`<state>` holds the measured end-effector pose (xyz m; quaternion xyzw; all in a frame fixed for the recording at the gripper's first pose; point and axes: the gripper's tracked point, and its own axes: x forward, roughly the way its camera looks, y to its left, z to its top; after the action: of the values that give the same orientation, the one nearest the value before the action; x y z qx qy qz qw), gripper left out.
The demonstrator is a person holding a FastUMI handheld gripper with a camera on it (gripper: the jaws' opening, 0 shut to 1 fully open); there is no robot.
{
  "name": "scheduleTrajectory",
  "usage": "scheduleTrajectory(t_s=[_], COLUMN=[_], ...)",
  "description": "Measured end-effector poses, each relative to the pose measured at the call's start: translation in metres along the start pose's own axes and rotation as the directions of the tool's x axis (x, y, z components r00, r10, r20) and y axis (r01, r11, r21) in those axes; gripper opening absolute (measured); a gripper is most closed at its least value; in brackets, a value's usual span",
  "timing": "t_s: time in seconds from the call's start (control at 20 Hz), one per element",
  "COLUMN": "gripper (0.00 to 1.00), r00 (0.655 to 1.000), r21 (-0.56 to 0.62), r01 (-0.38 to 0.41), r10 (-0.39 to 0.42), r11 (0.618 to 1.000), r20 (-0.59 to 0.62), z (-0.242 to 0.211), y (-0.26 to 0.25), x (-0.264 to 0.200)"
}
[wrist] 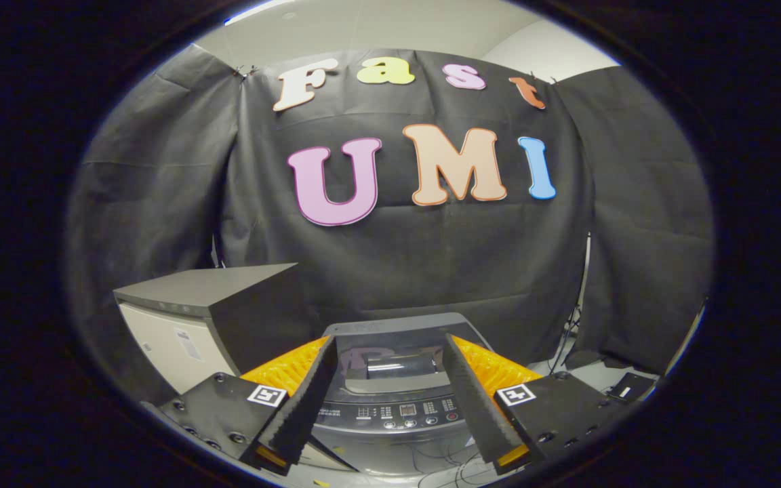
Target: Put the clothes into the washing machine and then close the washing machine lid.
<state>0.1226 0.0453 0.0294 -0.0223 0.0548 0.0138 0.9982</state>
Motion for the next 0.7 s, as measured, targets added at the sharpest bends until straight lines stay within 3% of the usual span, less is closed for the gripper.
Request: scheduleTrajectory(t_s=[0.55, 0.7], gripper=[0.97, 0.97], r00=[0.993, 0.995], r21=[-0.121, -0.094], r01=[0.011, -0.034], r10=[0.003, 0.043], r11=[0.993, 0.995], r20=[0.115, 0.091], z=[-0.009, -0.026], y=[-0.022, -0.024], x=[-0.067, -0.071])
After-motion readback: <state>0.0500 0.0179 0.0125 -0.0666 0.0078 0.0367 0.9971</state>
